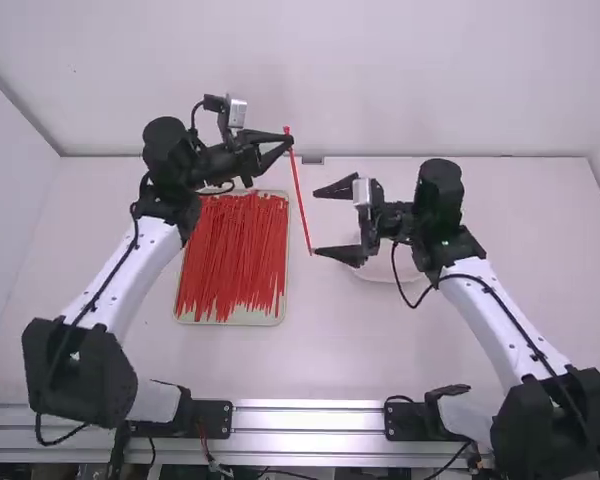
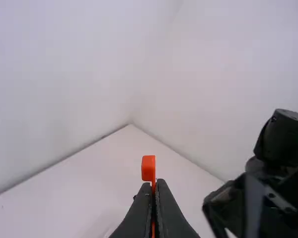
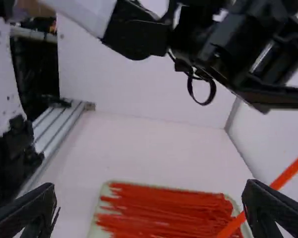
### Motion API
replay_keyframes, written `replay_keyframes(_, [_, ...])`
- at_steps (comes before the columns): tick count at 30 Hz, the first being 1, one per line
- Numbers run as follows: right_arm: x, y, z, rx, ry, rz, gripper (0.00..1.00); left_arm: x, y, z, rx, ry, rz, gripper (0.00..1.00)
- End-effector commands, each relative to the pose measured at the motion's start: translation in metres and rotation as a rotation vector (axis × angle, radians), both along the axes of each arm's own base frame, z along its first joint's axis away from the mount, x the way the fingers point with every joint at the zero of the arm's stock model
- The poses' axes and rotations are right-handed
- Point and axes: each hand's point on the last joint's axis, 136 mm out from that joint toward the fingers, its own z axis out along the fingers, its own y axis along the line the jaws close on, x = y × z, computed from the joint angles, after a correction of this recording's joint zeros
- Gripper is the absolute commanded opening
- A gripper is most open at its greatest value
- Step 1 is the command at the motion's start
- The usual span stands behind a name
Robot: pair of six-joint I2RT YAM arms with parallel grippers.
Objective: Fasten the cable tie
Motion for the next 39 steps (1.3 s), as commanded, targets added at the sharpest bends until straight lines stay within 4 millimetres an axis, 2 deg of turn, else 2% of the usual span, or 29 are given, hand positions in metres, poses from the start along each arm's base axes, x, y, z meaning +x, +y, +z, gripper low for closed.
replay_keyframes(1, [-0.002,-0.006,0.014,0.012,-0.149,0.011,0.99,0.01,0.002,-0.001,-0.011,0.02,0.012,0.02])
replay_keyframes(5, [0.013,-0.014,0.003,-0.026,-0.078,-0.077,0.99,0.028,0.01,-0.026,-0.003,0.103,0.051,0.02])
replay_keyframes(8, [0.009,-0.015,0.0,-0.017,-0.068,-0.055,0.99,0.036,0.016,-0.04,-0.013,0.18,0.065,0.02])
replay_keyframes(13, [-0.011,-0.015,0.003,0.045,-0.329,0.071,0.99,0.029,0.024,-0.053,-0.092,0.38,-0.028,0.02])
replay_keyframes(16, [-0.015,-0.015,0.002,0.06,-0.443,0.093,0.99,0.024,0.024,-0.056,-0.113,0.456,-0.058,0.02])
replay_keyframes(19, [-0.018,-0.015,-0.001,0.08,-0.631,0.114,0.99,0.007,0.017,-0.052,-0.16,0.597,-0.162,0.02])
replay_keyframes(25, [-0.029,-0.01,-0.008,0.124,-0.899,0.164,0.99,-0.002,0.011,-0.052,-0.233,0.827,-0.208,0.02])
replay_keyframes(28, [-0.041,0.0,-0.014,0.167,-1.113,0.205,0.99,-0.005,0.009,-0.05,-0.244,0.868,-0.227,0.02])
replay_keyframes(29, [-0.041,0.0,-0.014,0.167,-1.113,0.205,0.99,-0.005,0.009,-0.05,-0.244,0.868,-0.227,0.02])
replay_keyframes(35, [-0.062,0.017,-0.027,0.246,-1.394,0.268,0.99,-0.006,0.007,-0.05,-0.258,0.911,-0.23,0.02])
replay_keyframes(38, [-0.068,0.02,-0.031,0.267,-1.451,0.281,1.0,-0.007,0.008,-0.05,-0.262,0.926,-0.234,0.02])
replay_keyframes(39, [-0.071,0.021,-0.032,0.282,-1.468,0.29,0.92,-0.007,0.007,-0.05,-0.266,0.942,-0.236,0.02])
